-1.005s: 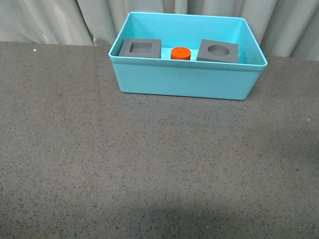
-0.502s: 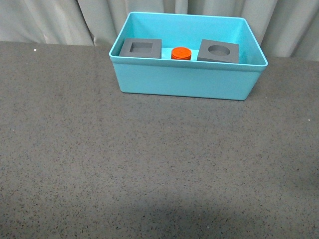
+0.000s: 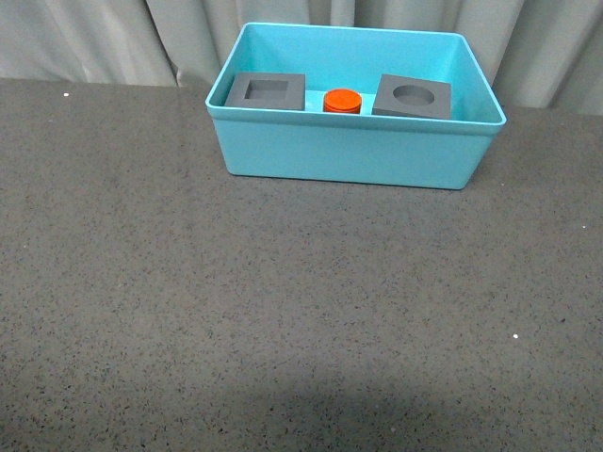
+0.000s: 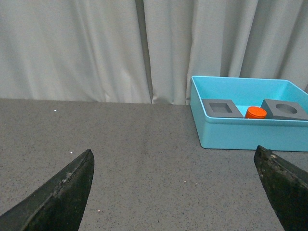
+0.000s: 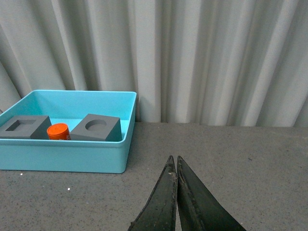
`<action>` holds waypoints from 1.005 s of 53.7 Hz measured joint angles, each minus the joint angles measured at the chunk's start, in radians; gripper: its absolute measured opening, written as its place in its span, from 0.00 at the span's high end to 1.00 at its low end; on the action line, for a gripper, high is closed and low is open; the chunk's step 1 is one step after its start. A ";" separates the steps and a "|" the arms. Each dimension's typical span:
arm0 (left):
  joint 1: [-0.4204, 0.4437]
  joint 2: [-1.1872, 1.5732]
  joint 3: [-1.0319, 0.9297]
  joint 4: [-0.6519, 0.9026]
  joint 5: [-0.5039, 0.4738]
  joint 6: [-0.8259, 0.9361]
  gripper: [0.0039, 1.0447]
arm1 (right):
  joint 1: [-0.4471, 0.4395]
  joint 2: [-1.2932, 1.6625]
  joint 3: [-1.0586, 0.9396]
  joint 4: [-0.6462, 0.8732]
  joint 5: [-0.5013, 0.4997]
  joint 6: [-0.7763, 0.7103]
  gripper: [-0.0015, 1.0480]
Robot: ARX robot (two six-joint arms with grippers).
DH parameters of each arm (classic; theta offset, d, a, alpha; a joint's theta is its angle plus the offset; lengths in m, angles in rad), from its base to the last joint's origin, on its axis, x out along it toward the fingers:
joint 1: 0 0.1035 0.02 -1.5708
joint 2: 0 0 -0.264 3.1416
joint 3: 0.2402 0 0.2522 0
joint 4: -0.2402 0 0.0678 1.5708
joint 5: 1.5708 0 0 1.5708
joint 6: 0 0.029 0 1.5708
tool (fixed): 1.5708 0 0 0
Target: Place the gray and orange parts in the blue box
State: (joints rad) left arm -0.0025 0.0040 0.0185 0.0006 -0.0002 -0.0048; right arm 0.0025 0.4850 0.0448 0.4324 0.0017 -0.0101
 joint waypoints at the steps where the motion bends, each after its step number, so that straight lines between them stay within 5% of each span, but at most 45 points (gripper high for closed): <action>1: 0.000 0.000 0.000 0.000 0.000 0.000 0.06 | 0.000 -0.014 -0.003 -0.010 0.000 0.000 0.99; 41: 0.000 0.000 0.000 0.000 0.000 0.000 0.06 | 0.000 -0.306 -0.040 -0.249 -0.001 0.000 0.99; 47: 0.000 0.000 0.000 0.000 0.000 0.000 0.06 | 0.000 -0.433 -0.040 -0.413 -0.003 0.000 0.99; 54: 0.000 0.000 0.000 0.000 0.000 0.000 0.06 | 0.000 -0.480 -0.040 -0.429 -0.003 0.000 0.99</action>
State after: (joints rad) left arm -0.0025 0.0036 0.0185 0.0006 -0.0002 -0.0044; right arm 0.0021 0.0051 0.0051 0.0036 -0.0013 -0.0101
